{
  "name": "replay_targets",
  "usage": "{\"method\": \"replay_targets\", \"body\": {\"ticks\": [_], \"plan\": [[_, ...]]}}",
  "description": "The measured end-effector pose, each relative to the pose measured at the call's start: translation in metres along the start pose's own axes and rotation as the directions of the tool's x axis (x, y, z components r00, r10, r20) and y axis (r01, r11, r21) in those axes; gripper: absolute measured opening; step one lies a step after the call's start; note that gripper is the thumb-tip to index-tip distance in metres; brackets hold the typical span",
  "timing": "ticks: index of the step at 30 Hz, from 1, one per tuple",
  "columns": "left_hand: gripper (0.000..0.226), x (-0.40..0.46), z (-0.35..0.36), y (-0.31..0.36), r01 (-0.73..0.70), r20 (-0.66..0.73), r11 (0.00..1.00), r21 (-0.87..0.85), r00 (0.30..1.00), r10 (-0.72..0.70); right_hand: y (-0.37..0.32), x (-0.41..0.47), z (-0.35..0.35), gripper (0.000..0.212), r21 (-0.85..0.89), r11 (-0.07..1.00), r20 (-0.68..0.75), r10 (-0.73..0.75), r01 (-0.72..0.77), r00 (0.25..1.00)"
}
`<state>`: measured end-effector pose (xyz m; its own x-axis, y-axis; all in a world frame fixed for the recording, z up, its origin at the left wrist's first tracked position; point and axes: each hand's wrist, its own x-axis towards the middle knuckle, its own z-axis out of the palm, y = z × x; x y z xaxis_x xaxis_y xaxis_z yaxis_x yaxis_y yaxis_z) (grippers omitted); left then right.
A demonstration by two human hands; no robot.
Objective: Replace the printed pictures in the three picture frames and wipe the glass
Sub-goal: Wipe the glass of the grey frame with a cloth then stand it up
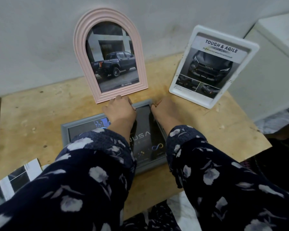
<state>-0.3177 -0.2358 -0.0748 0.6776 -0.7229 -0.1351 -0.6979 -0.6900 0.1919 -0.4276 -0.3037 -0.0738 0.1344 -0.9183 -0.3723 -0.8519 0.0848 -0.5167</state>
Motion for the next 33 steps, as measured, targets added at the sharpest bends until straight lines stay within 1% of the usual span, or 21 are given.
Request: {"method": "replay_targets", "body": {"ticks": [2,6,9,15,17,21,23,25,30,33], "plan": [[0.021,-0.001,0.0,0.001,0.005,0.0,1.0,-0.012,1.0,-0.005,0.004,-0.006,-0.001,0.019,-0.007,1.0,0.0,0.015,-0.015,1.0],[0.02,-0.003,0.0,0.0,0.013,0.004,0.998,-0.053,1.0,-0.013,0.019,-0.017,-0.006,0.031,0.003,1.0,0.01,-0.008,0.008,1.0],[0.019,-0.003,0.001,0.001,0.02,-0.014,0.998,-0.068,1.0,-0.021,0.03,-0.025,-0.01,0.023,-0.006,1.0,0.017,-0.025,0.025,1.0],[0.019,-0.005,0.001,0.002,0.022,-0.038,0.995,-0.097,0.999,-0.025,0.041,-0.038,-0.014,0.017,-0.054,0.997,0.019,-0.046,0.047,0.999],[0.02,-0.004,0.002,0.003,0.026,-0.047,0.994,-0.11,0.998,-0.031,0.043,-0.039,-0.017,0.016,-0.054,0.998,0.015,-0.044,0.044,0.999],[0.02,-0.008,0.005,0.003,0.043,-0.064,0.991,-0.124,0.997,-0.051,0.053,-0.046,-0.017,0.019,-0.012,0.999,0.055,-0.033,0.033,0.998],[0.019,-0.009,0.006,0.004,0.049,-0.068,0.991,-0.128,0.996,-0.058,0.062,-0.05,-0.017,0.015,-0.026,0.999,0.046,-0.046,0.047,0.998],[0.019,-0.008,0.005,0.005,0.044,-0.082,0.99,-0.135,0.995,-0.055,0.067,-0.055,-0.016,0.015,-0.027,0.998,0.027,-0.063,0.064,0.998],[0.026,-0.021,0.004,0.007,-0.01,-0.114,0.998,-0.06,0.993,0.003,0.085,-0.073,-0.016,0.021,0.008,0.994,0.03,-0.109,0.109,0.994],[0.047,-0.052,0.009,0.01,-0.162,-0.142,0.987,-0.011,0.977,0.159,0.084,-0.076,-0.022,0.014,0.038,0.996,0.052,-0.085,0.083,0.995]]}}
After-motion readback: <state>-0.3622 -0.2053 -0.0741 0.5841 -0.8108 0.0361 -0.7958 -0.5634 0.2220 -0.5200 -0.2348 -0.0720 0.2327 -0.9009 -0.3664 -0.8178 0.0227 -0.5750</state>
